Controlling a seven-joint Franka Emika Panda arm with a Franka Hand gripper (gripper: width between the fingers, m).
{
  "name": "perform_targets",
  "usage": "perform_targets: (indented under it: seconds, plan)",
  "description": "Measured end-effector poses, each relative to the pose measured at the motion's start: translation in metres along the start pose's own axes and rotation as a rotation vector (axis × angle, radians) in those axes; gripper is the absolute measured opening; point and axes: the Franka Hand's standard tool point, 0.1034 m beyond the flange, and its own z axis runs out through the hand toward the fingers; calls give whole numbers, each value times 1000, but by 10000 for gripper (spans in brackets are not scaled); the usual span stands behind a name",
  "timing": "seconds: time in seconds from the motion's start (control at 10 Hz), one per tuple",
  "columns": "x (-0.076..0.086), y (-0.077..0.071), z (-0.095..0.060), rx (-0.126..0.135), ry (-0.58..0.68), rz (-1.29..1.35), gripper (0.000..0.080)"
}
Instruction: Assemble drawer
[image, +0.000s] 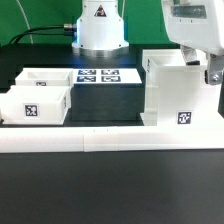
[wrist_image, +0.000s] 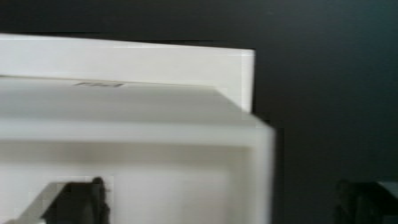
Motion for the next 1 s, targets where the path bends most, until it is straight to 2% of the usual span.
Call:
perform_targets:
  seconds: [0.3, 0.5, 0.7, 1.0]
  plan:
    - [7, 18, -26, 9, -13, -297, 649]
    - [13, 23, -36, 9, -19, -370, 649]
    - [11, 24, -33, 6, -20, -378, 649]
    - [17, 30, -35, -13, -19, -745, 649]
